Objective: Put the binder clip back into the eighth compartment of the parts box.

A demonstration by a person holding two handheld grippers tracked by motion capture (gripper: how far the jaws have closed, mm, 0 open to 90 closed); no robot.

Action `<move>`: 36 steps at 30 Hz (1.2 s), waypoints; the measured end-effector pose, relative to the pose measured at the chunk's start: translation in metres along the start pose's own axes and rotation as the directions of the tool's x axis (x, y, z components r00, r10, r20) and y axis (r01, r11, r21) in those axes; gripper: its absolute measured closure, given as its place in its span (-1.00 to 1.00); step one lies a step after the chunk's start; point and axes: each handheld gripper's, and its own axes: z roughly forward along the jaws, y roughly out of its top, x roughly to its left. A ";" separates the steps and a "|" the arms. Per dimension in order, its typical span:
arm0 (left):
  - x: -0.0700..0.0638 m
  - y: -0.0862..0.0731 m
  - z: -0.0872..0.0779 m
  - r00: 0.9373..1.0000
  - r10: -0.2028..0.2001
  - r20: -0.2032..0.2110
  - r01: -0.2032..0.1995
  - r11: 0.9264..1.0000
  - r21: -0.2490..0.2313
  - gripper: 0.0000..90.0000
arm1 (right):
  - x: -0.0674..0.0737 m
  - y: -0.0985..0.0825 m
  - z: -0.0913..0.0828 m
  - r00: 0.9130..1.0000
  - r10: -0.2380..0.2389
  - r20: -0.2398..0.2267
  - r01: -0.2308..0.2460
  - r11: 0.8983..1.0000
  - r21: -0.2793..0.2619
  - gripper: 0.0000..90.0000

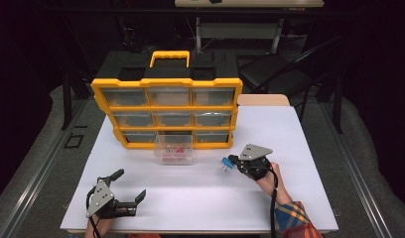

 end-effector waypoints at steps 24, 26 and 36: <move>0.001 0.000 0.000 1.000 -0.002 -0.002 0.002 1.000 -0.001 -1.00 | 0.009 0.026 -0.005 0.991 0.118 -0.061 -0.122 0.990 -0.066 0.98; 0.001 0.000 0.000 1.000 -0.002 -0.003 0.002 1.000 -0.001 -1.00 | 0.010 0.028 -0.005 0.989 0.127 -0.072 -0.132 0.989 -0.073 0.98; 0.001 -0.001 0.000 1.000 -0.006 -0.005 0.006 1.000 -0.001 -1.00 | 0.011 0.036 -0.006 0.985 0.150 -0.084 -0.157 0.984 -0.081 0.98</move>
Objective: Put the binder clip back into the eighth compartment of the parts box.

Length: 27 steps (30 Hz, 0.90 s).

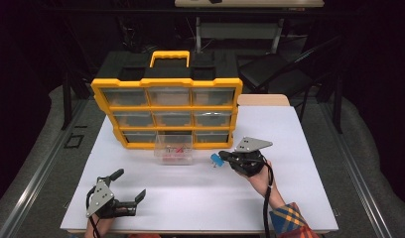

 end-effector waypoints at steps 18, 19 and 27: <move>0.001 0.000 -0.001 1.000 0.003 -0.009 -0.003 1.000 0.000 -1.00 | 0.007 0.022 0.003 1.000 0.020 -0.020 -0.020 0.999 -0.026 0.98; 0.001 0.000 -0.001 1.000 0.001 -0.009 -0.001 1.000 -0.001 -1.00 | 0.008 0.024 0.003 1.000 0.018 -0.019 -0.019 0.999 -0.028 0.98; 0.001 0.000 -0.002 1.000 -0.002 -0.009 0.002 1.000 -0.003 -1.00 | 0.009 0.040 0.003 1.000 0.008 -0.012 -0.008 0.999 -0.050 0.98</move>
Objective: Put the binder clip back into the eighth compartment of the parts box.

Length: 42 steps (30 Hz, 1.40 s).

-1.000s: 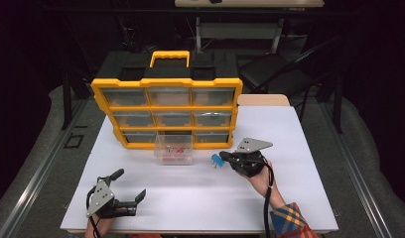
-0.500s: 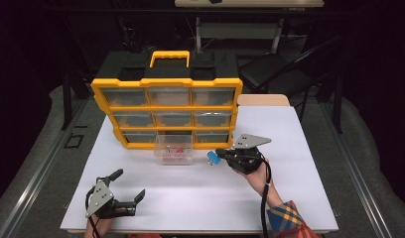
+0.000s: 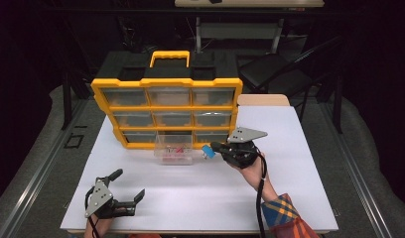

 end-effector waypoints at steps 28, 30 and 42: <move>0.000 0.000 0.000 1.000 0.004 0.003 -0.004 1.000 0.002 -1.00 | 0.020 0.055 0.027 0.997 -0.078 -0.023 0.077 0.996 -0.046 0.98; 0.000 0.000 0.000 1.000 0.003 0.003 -0.003 1.000 0.000 -1.00 | 0.022 0.057 0.031 0.996 -0.084 -0.026 0.083 0.996 -0.044 0.98; 0.000 0.000 -0.001 1.000 0.002 0.005 -0.002 1.000 -0.001 -1.00 | 0.026 0.059 0.070 0.996 -0.086 -0.034 0.087 0.996 0.015 0.98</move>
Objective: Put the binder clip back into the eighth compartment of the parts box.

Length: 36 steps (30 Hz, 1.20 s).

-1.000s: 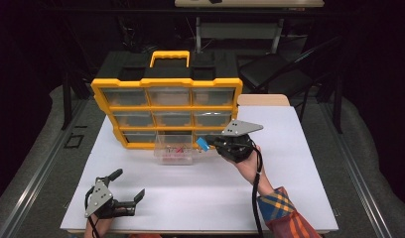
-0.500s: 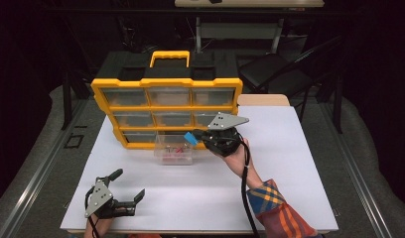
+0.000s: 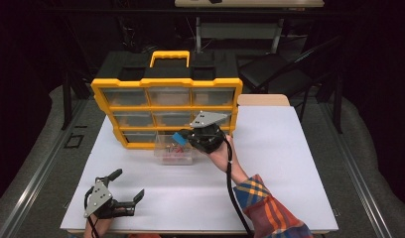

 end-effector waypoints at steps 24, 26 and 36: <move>-0.001 0.000 0.001 1.000 0.002 0.003 -0.002 1.000 0.004 -1.00 | -0.007 -0.044 -0.025 0.997 0.081 0.020 -0.082 0.995 0.055 -0.74; -0.001 0.000 0.001 1.000 0.004 0.002 -0.004 1.000 0.004 -1.00 | -0.007 -0.048 -0.035 0.996 0.084 0.028 -0.085 0.995 0.043 -0.80; -0.001 0.000 0.002 1.000 0.005 0.002 -0.005 1.000 0.004 -1.00 | -0.003 -0.070 -0.076 0.993 0.091 0.079 -0.091 0.996 -0.004 -0.90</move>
